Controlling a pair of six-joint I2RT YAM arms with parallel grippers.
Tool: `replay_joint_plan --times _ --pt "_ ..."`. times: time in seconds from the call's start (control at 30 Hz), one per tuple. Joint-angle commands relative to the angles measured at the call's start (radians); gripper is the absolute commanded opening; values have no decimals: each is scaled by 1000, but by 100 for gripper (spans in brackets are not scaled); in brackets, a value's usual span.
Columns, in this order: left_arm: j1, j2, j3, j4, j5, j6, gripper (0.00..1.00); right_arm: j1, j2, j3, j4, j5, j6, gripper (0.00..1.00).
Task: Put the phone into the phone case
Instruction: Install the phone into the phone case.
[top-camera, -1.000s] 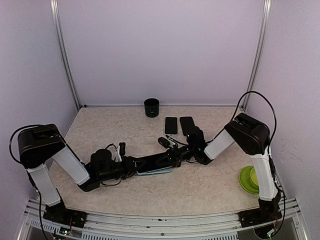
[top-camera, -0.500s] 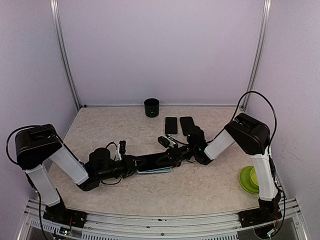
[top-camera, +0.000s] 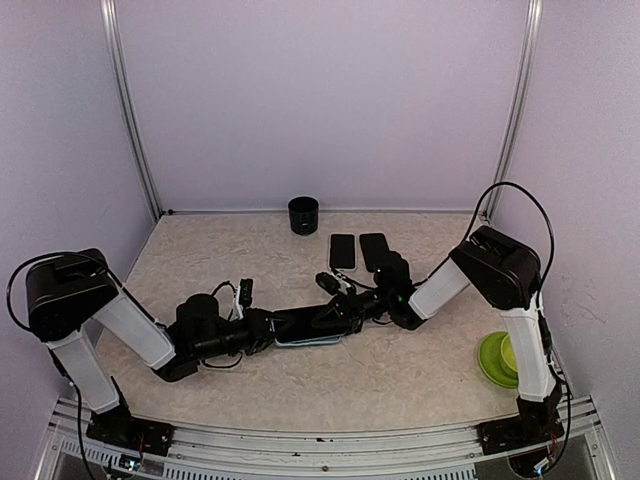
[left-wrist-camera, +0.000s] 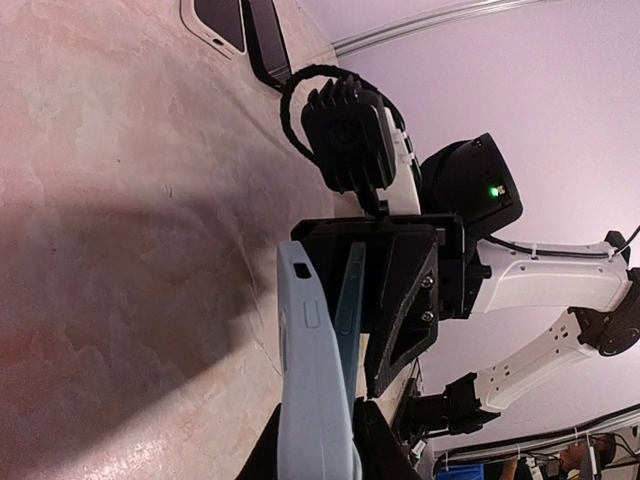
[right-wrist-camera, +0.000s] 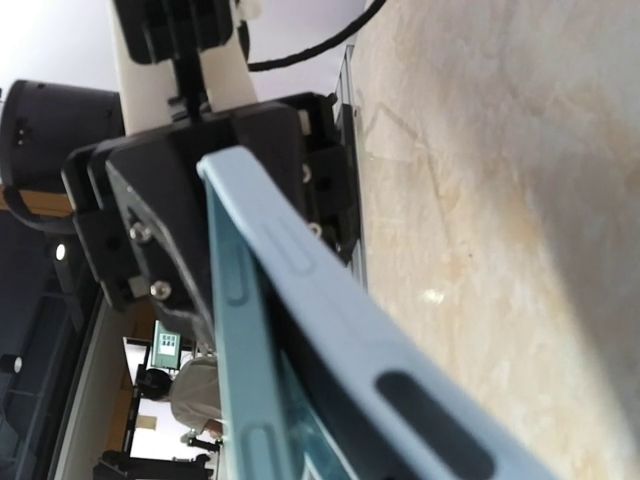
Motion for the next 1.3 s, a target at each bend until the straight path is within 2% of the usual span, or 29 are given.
replay_joint_plan --times 0.0,0.37,0.57,0.77,1.27 --pt "-21 -30 22 72 55 15 0 9 -50 -10 39 7 4 28" --pt "-20 -85 -5 -18 -31 27 0 -4 -88 -40 6 0 5 32" --pt "-20 -155 -14 -111 -92 57 0 -16 -156 -51 -215 18 -161 33" --pt "-20 -224 -21 -174 -117 86 0 -35 -226 -74 -360 28 -264 33" --pt "-19 -300 -26 -228 -127 147 0 -90 -393 -87 -784 87 -590 34"
